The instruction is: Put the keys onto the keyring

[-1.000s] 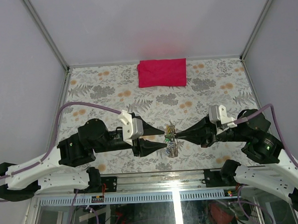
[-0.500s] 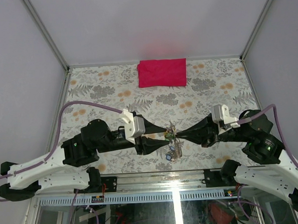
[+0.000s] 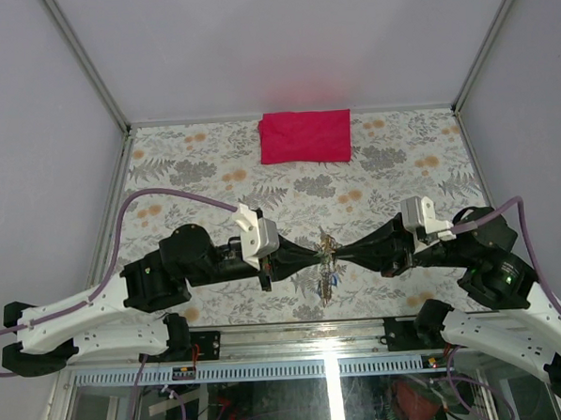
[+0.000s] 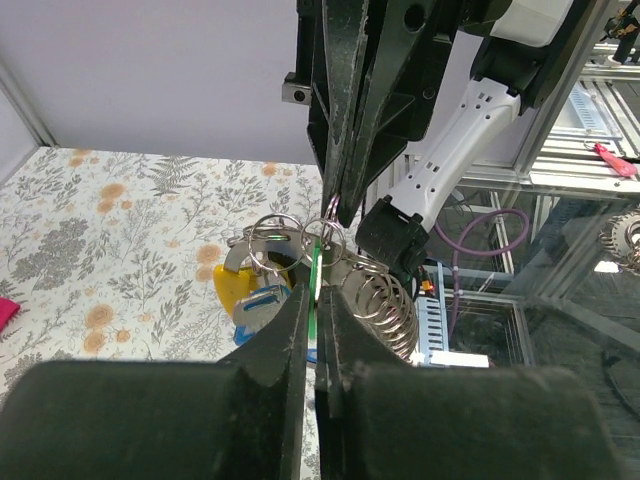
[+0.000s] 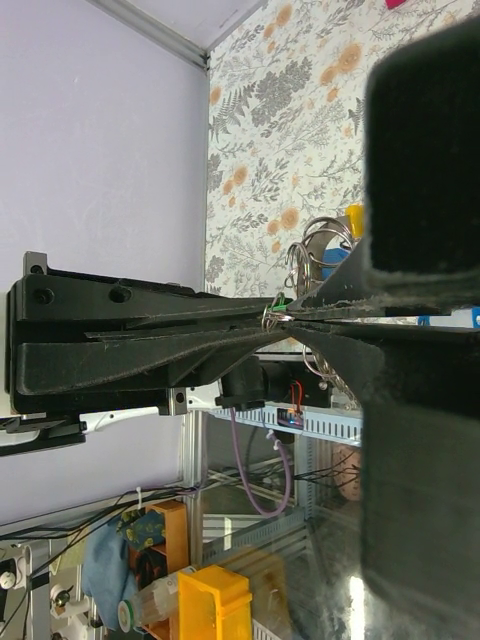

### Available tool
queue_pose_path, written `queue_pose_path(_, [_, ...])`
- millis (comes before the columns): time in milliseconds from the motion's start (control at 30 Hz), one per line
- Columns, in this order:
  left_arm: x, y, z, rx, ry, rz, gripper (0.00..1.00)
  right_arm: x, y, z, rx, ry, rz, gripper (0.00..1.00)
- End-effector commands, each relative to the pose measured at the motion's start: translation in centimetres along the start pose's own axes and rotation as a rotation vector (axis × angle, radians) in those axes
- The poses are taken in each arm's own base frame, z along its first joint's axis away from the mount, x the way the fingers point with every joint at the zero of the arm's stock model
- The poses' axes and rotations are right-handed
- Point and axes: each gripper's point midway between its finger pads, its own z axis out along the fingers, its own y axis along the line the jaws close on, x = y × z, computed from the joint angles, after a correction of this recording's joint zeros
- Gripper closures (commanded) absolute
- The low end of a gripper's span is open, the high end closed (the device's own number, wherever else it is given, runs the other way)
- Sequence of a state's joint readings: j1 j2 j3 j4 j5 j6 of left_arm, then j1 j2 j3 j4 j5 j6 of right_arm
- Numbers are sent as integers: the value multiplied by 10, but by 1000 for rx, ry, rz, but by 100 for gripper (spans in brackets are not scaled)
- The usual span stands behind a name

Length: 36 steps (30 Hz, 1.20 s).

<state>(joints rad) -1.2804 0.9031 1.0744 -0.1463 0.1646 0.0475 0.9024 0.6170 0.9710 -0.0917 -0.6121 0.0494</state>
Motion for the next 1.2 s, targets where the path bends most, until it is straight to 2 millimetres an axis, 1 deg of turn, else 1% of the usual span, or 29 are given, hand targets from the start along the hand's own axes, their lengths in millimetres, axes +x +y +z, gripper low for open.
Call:
queue_pose_path(0, [-17,2,-1,-14,-62,7,100,-32,-1,-3,19,-108,-67,100])
queue_pose_path(167, [-24,8,-12,-53,-59,22,100,-30,-1,-4,25,-103,-66,100])
queue_pose_path(400, [-31,11,-23,-78,-58,33,100,-30,-2,-4,30,-103,-64,100])
queue_pose_path(633, [-33,9,-27,-73,-54,35,100,-30,-4,-5,46,-103,-62,100])
queue_pose_path(833, [-26,3,-25,-34,-18,41,100,-36,-10,-8,88,-125,-61,100])
queue_pose_path(900, [-21,1,-22,-21,5,35,100,-39,-7,-6,70,-137,-57,100])
queue_pose_path(1033, [-12,5,-16,-35,37,28,100,-45,7,-3,-16,-152,-50,100])
queue_pose_path(1167, [-14,11,-14,-72,21,24,100,-48,18,-3,-77,-160,-47,100])
